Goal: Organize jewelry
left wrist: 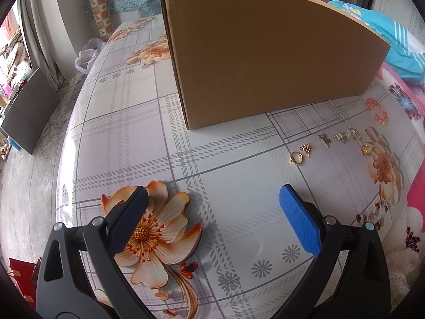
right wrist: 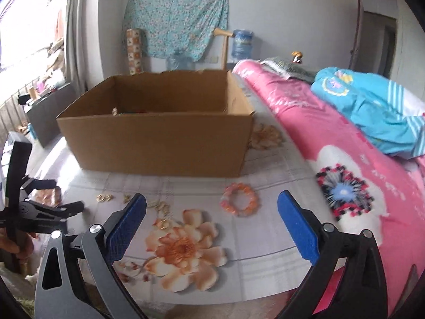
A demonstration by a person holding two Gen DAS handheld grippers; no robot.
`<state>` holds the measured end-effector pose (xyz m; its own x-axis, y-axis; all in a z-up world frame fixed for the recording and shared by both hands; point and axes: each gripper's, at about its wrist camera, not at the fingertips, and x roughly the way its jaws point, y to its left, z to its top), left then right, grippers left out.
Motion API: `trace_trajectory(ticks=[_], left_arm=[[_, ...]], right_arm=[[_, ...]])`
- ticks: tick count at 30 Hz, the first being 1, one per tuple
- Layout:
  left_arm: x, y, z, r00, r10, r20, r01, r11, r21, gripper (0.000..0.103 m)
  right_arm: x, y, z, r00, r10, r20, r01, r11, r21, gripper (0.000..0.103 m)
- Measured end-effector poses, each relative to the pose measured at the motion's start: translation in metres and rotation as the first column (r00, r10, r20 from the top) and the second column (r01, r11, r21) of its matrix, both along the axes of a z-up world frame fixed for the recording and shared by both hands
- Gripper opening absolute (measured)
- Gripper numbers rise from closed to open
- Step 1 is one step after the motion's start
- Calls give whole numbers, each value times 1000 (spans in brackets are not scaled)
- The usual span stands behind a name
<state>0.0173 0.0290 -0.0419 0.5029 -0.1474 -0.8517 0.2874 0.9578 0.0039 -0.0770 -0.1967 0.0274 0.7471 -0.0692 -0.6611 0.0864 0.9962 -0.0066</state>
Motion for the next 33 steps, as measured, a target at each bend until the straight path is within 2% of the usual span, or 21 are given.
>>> trace_trajectory(ticks=[5, 8, 10, 11, 13, 14, 19, 22, 33], left_arm=[[-5, -1, 1, 1000, -10, 9, 10, 1000, 3, 95], [-11, -2, 9, 998, -44, 35, 46, 997, -61, 90], [-14, -5, 15, 995, -82, 51, 87, 991, -104, 74], [-16, -8, 17, 993, -102, 55, 108, 987, -117, 72], [-17, -15, 19, 987, -150, 57, 156, 978, -137, 59], [-17, -19, 20, 984, -171, 57, 178, 974, -139, 57], [-20, -39, 16, 965, -258, 45, 262, 958, -114, 39], [-18, -47, 12, 958, -283, 36, 285, 954, -91, 31], [-5, -63, 9, 948, -316, 41, 316, 949, -8, 21]], right_arm=[[9, 15, -15, 998, 47, -43, -44, 997, 57, 96], [17, 17, -21, 996, 63, -63, -58, 995, 80, 93], [22, 18, -25, 994, 83, -76, -75, 992, 103, 87], [23, 18, -27, 993, 90, -82, -81, 990, 113, 85], [28, 18, -32, 989, 111, -99, -96, 985, 144, 77], [30, 19, -34, 987, 120, -107, -103, 982, 156, 75], [34, 20, -43, 979, 152, -137, -125, 974, 191, 58], [34, 20, -45, 977, 155, -144, -124, 971, 203, 54], [36, 11, -49, 980, 135, -147, -100, 969, 227, 47]])
